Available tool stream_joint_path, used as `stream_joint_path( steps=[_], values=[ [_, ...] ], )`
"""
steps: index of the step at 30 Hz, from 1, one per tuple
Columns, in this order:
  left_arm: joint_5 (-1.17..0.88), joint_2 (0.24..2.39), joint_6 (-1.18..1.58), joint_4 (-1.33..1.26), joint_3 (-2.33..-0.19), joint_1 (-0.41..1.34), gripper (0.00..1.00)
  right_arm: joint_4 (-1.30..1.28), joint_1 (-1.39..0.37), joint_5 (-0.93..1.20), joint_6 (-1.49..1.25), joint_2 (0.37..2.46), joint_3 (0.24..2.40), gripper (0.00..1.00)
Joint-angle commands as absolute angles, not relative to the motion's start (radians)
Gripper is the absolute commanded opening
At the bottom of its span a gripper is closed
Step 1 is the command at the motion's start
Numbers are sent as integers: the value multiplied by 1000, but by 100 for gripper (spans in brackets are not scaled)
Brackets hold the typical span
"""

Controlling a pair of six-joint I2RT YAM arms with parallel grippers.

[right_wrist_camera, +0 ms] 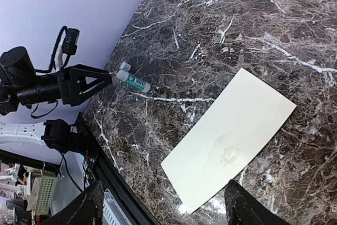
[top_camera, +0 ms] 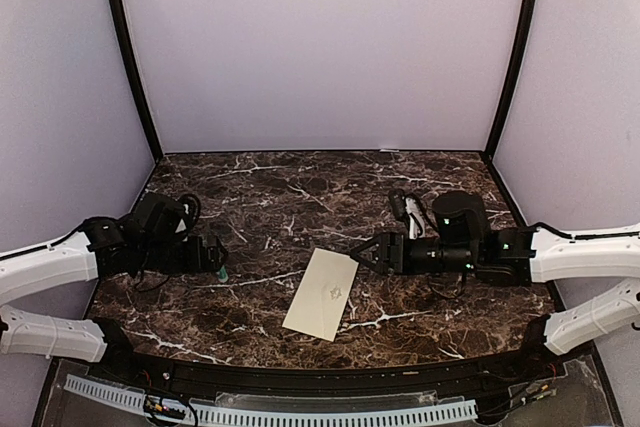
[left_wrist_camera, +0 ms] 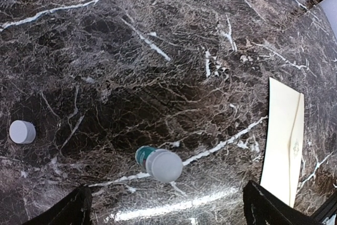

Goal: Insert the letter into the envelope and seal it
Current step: Pick up the solid glue from the center of the board.

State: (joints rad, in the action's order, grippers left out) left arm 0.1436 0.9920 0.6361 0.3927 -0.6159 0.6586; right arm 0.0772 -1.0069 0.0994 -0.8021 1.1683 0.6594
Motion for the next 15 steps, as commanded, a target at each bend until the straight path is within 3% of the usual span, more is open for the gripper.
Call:
stream_joint_path(
  steps=[1,7,15],
  values=[
    [140,1027,636,316,-555,645,99,130,-1008,111,-811,1184,652,75],
    [124,1092,629,224,-552,644,97,139,-1008,122,-817,1210,659,75],
    [153,1180,599,211,-576,644,71,150,-1009,126,-822,1226,660,75]
  ],
)
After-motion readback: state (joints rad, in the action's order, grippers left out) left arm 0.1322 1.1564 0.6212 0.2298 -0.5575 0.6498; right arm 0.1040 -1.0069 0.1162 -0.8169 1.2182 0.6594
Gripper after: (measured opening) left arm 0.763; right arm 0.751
